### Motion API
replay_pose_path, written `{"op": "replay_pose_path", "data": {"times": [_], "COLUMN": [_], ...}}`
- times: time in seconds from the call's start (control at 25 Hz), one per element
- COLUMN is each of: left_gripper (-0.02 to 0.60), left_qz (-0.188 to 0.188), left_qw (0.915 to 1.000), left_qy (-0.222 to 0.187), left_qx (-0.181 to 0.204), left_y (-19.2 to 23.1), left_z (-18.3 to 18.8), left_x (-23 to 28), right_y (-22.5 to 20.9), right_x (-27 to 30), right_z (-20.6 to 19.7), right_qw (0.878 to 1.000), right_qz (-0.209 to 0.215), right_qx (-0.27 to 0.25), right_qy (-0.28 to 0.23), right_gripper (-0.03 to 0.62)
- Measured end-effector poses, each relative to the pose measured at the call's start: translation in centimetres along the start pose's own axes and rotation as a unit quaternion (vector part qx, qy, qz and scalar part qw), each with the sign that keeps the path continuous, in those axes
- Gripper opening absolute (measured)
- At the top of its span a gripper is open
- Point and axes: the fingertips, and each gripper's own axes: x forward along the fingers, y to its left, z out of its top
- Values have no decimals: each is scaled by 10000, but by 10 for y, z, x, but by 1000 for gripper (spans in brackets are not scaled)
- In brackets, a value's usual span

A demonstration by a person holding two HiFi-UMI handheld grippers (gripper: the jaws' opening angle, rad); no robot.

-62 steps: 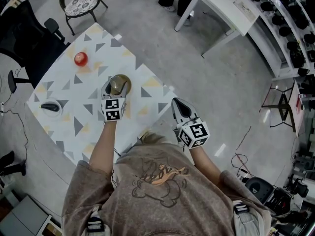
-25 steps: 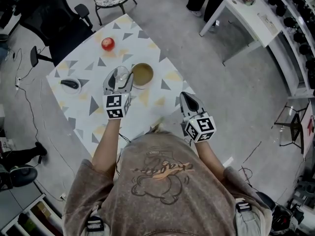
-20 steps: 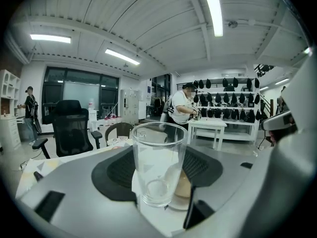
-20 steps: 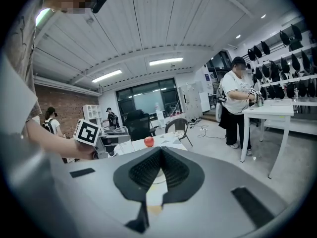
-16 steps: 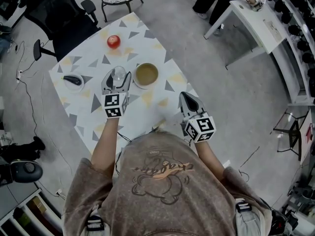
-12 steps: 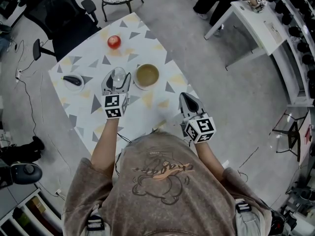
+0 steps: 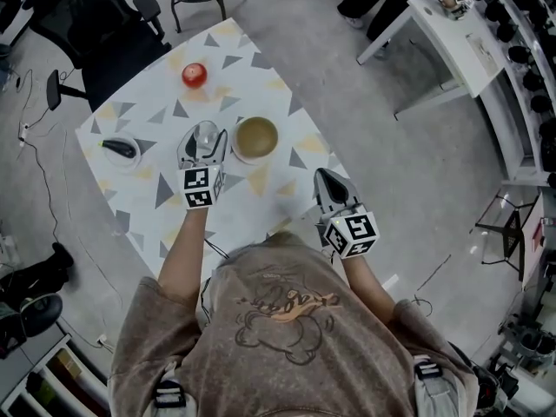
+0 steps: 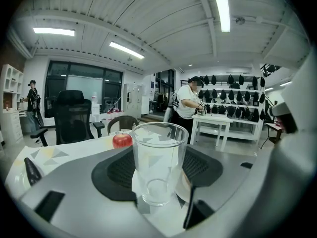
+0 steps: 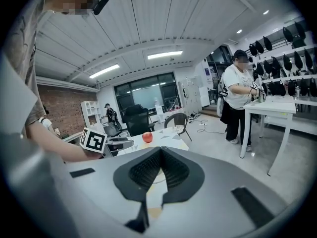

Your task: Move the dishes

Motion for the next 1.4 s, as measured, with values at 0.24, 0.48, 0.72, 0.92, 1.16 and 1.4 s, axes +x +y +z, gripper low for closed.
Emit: {"op": "replay_pose_path", "data": {"times": [0.24, 0.48, 0.72, 0.92, 1.16, 1.4], "left_gripper": [288, 288, 290, 289, 290, 290], "left_qz": [33, 70, 104, 139, 107, 140], "left_qw": [9998, 9996, 9997, 9998, 9998, 9998], "left_qy": [184, 286, 213, 169, 118, 13], "left_qx": [-23, -51, -39, -45, -85, -115], "left_y": [4, 6, 5, 3, 2, -1], "left_z": [-20, -34, -33, -34, -27, -17], "left_x": [16, 27, 30, 28, 28, 16], "right_y": [-8, -12, -13, -13, -11, -10], "right_x": [3, 4, 4, 5, 5, 2], "right_z": [-6, -11, -12, -13, -10, -7], "right_qw": [9999, 9996, 9994, 9994, 9996, 9998], "right_qz": [-89, -145, -185, -175, -149, -134], "right_qx": [40, 57, 42, 53, 58, 55], "right_qy": [129, 227, 276, 282, 232, 126], "right_gripper": [2, 2, 2, 2, 2, 2]}}
